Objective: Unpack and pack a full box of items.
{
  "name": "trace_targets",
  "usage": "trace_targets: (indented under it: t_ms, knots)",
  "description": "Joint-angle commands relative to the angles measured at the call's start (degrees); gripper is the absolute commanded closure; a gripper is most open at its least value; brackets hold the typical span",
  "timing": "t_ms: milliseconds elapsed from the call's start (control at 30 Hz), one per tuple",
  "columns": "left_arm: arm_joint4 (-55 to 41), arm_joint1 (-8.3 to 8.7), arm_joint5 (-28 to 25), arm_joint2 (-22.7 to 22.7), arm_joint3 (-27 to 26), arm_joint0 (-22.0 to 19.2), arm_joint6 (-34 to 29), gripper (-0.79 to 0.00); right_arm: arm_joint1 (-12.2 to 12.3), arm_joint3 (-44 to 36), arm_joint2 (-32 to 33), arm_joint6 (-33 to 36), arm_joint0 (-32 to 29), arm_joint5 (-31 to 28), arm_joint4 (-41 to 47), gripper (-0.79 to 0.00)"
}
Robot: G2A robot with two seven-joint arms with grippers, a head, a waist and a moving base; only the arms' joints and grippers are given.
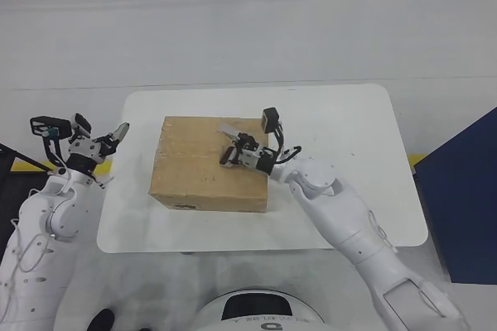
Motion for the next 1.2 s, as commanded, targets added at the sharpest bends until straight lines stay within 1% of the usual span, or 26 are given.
trace_targets:
  t_ms: [0,267,367,467,700,900,1033,1167]
  knots:
    - [-0.28,-0.02,-0.53,-0.42,0.36,0.19,0.25,-0.785,-0.37,0.04,-1.21,-0.57,0.60,0.06,-0.33,-0.785]
    - [0.08,-0.11,-1.78,-1.35,0.48,0.76,0.99,-0.785,-1.41,0.01,-3.75,-2.62,1.59,-0.63,-1.18,-0.785]
    - [0.06,-0.14,-2.12,-1.77,0.68,0.85,1.19,-0.785,-1.36,-0.99,-3.01,-2.57,0.70,-3.19,-0.69,-0.785]
    - [1.33,-0.18,-1.69,-2.01,0.86,0.87,1.90,-0.785,-0.79,-2.42,-0.63,-2.08,-1.40,-6.24,-0.36,-0.785]
    - [4.88,-0.47,0.28,-1.38,0.69,1.07,4.46,-0.785,0.73,-5.73,5.66,-1.49,-6.51,-8.79,0.30,-0.785]
    - [8.07,-0.42,-1.84,-1.16,-2.29,0.67,5.16,-0.785,2.19,-8.20,12.87,0.56,-11.61,-12.10,3.36,-0.785]
    - [8.57,-0.33,-2.81,-1.38,-5.52,-0.08,2.56,-0.785,3.02,-9.77,16.87,2.76,-15.45,-14.45,5.38,-0.785]
    - [8.70,-0.21,-3.44,-1.34,-7.87,-1.86,-1.89,-0.785,3.38,-8.50,18.01,4.17,-15.73,-12.93,5.68,-0.785]
